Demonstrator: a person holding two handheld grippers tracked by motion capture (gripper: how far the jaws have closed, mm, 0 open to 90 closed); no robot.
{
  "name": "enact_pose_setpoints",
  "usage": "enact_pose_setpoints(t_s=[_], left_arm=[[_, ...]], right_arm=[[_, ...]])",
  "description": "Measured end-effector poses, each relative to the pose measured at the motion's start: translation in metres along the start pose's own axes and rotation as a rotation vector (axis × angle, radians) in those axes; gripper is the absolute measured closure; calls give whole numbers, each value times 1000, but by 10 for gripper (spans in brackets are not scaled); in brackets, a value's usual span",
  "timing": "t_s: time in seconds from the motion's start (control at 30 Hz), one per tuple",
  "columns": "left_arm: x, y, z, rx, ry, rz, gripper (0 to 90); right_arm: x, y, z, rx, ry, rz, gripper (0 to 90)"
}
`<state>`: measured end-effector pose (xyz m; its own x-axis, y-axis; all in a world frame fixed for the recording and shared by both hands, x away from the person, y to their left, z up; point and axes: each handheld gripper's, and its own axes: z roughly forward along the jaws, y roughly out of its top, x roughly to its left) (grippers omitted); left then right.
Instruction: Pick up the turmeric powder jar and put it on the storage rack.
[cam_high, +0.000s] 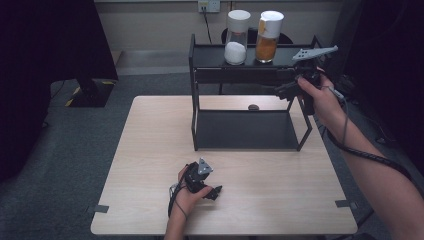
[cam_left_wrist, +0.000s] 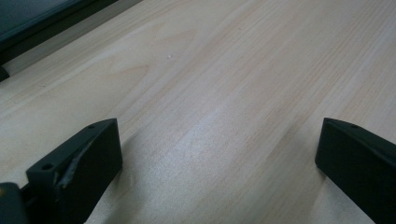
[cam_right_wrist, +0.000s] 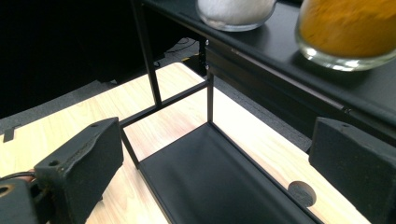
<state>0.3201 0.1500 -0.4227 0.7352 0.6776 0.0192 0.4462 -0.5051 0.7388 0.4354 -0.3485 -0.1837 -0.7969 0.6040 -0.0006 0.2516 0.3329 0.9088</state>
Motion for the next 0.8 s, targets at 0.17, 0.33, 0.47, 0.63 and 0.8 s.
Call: enact_pose_setpoints(t_s=[0.17,0.33,0.47,0.63,0.8], left_arm=[[0,0,0,1,-1,-1,0],[0,0,0,1,-1,-1,0],[0,0,0,2,-1,0,0],[0,0,0,2,-1,0,0],[0,0,0,2,-1,0,0]], right_arm=[[1,-11,5,4,22,4,22],[3,-21,9,5,35,9,23],[4,-28,11,8,40,15,24],[4,-38,13,3,46,25,24],[5,-49,16,8,47,35,24]])
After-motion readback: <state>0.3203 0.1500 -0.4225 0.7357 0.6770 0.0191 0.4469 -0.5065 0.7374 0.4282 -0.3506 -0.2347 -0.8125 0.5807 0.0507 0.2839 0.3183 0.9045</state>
